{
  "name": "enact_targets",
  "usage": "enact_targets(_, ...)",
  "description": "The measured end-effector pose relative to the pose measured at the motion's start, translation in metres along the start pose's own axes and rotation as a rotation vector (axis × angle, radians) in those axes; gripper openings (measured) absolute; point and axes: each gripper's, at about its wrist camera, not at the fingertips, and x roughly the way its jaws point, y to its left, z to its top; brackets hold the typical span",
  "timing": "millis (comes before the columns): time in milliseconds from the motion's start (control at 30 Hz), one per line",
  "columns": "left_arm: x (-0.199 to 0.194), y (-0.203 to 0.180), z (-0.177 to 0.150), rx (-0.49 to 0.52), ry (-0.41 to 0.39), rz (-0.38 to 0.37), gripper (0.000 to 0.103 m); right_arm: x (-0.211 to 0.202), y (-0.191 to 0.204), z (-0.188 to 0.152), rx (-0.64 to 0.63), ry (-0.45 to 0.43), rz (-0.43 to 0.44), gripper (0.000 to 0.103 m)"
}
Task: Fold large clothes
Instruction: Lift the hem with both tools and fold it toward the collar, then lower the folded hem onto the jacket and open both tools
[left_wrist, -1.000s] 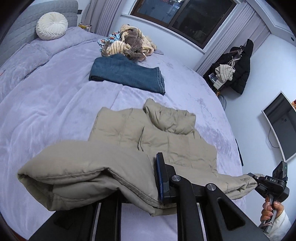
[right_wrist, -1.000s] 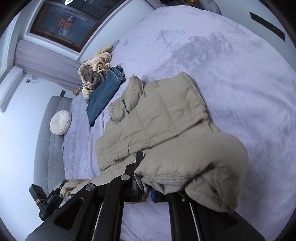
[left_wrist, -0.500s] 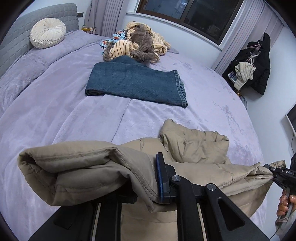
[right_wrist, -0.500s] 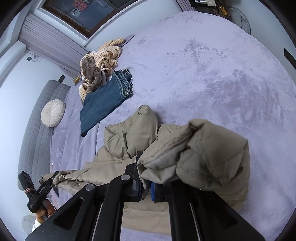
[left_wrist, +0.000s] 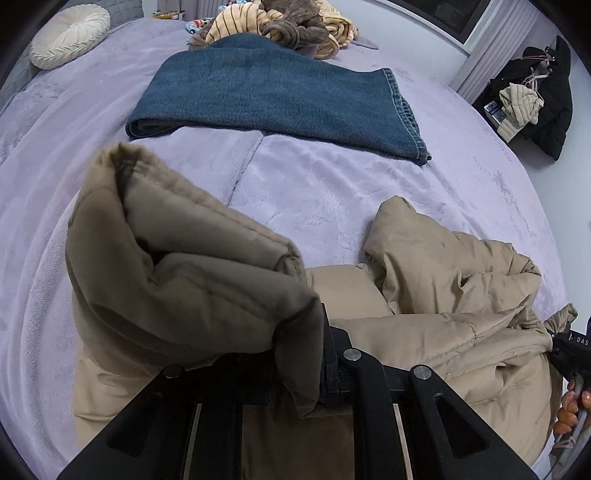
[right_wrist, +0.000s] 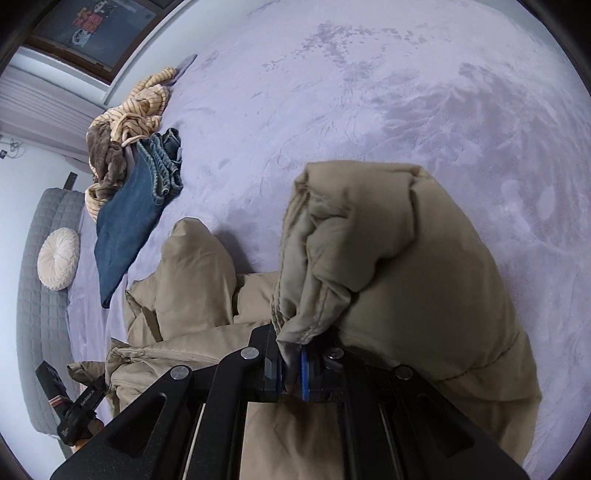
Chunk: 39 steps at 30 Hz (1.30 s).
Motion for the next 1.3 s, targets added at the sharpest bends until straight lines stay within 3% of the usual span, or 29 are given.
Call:
enact_targets(67,-0.006,0.0,0.0,0.006,-0.002,-0.004,0.018,-0.002,-0.002,0.002,0.01,0.005,0.011,0.008)
enact_targets(133,-0.022,0.0,-0.001,0.029,-0.025,-0.008,0.027,-0.008,-0.001,0.002,0.001,0.017,0.029,0.011)
enact_targets(167,-0.033,-0.001,-0.003,0.043,-0.052,-0.009,0.05,-0.014,0.0,0.002,-0.008,0.019,0.042,0.018)
enact_targets(200,-0.044,-0.001,-0.005,0.055,-0.088,0.003,0.081,-0.02,0.002,0.002,-0.014,0.018,0.052,0.024)
enact_targets(233,-0.059,-0.002,-0.007,0.066,-0.149,0.039,0.092,-0.027,0.003,0.001,-0.018,0.013,0.061,0.038)
enact_targets(267,-0.07,-0.002,-0.009,0.074,-0.196,0.058,0.096,-0.035,0.005,-0.001,-0.023,0.002,0.067,0.064)
enact_targets(333,-0.083,-0.003,-0.008,0.093,-0.214,0.057,0.096,-0.052,0.01,-0.005,-0.037,-0.048,0.079,0.072)
enact_targets(400,-0.085,-0.005,-0.007,0.09,-0.198,0.032,0.095,-0.063,0.018,-0.011,-0.059,-0.062,0.092,0.072)
enact_targets(433,-0.084,-0.009,-0.008,0.095,-0.183,-0.01,0.089,-0.064,0.022,-0.015,-0.072,-0.058,0.099,0.069)
enact_targets(467,-0.082,-0.014,-0.01,0.107,-0.165,-0.047,0.068,-0.063,0.029,-0.02,-0.091,-0.048,0.112,0.048)
enact_targets(500,-0.077,-0.024,-0.013,0.128,-0.138,-0.083,0.053,-0.058,0.037,-0.026,-0.123,-0.022,0.116,0.033)
enact_targets(533,-0.07,-0.036,-0.019,0.16,-0.114,-0.123,0.048,-0.052,0.046,-0.034,-0.157,-0.002,0.116,0.018)
enact_targets(600,-0.057,-0.062,-0.031,0.235,-0.087,-0.163,0.038,-0.035,0.063,-0.047,-0.236,0.028,0.112,0.015)
enact_targets(667,-0.04,-0.087,-0.043,0.286,-0.073,-0.177,0.038,-0.014,0.074,-0.059,-0.292,0.047,0.086,0.014)
enact_targets(767,-0.01,-0.11,-0.049,0.307,-0.07,-0.132,0.038,0.02,0.08,-0.064,-0.327,0.055,0.042,0.013)
enact_targets(867,0.014,-0.113,-0.039,0.27,-0.068,-0.098,0.038,0.043,0.083,-0.056,-0.371,0.029,-0.011,0.006)
enact_targets(1033,0.028,-0.104,-0.02,0.233,-0.038,-0.092,0.039,0.059,0.076,-0.037,-0.326,0.053,0.002,0.0)
enact_targets(1100,0.019,-0.095,-0.014,0.263,-0.065,-0.051,0.039,0.049,0.072,-0.032,-0.327,0.057,0.01,0.0)
enact_targets(1200,0.007,-0.06,-0.003,0.282,-0.102,0.056,0.039,0.027,0.059,-0.02,-0.371,0.007,-0.073,0.0)
enact_targets(1300,0.004,-0.009,0.008,0.22,-0.099,0.134,0.039,0.007,0.022,-0.002,-0.325,-0.045,-0.185,0.0)
